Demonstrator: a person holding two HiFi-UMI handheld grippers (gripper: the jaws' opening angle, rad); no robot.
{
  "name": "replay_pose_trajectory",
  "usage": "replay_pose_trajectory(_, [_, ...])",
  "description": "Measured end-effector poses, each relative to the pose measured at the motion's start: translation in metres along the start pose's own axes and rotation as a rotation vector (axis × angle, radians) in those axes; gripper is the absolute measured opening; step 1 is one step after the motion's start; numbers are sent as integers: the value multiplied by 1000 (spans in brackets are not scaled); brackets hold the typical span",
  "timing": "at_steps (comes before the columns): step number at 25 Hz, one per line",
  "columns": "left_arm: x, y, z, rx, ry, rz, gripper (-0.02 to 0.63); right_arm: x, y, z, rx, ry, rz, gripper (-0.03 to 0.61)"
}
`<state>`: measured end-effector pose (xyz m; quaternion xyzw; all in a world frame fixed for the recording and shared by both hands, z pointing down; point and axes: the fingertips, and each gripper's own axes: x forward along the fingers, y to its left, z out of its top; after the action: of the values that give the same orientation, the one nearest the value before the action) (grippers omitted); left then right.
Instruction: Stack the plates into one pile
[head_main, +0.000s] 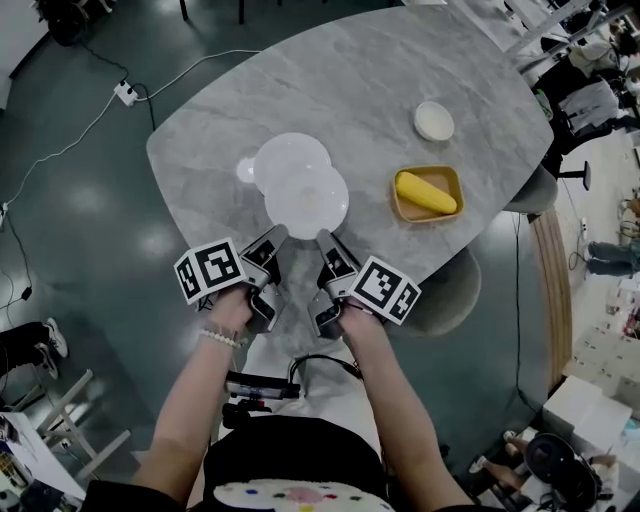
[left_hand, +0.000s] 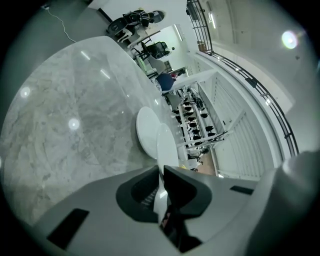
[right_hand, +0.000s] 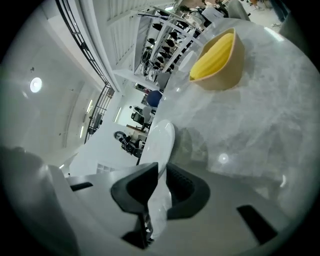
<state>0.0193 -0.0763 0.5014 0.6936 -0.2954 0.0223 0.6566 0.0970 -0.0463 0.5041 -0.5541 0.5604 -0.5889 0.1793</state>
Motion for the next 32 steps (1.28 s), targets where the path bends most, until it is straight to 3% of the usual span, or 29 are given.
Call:
replay_pose_trajectory(16, [25,17,60,-3,-48,59,35,66,12,24,-76,57,-56,57])
replay_pose_trajectory(28, [31,25,69,43,-35,146,54,77,10,25,-101,95,-97,61])
replay_pose_trajectory(32, [30,25,70,42,-41,154,58,75,15,24,-100,98,-77,106])
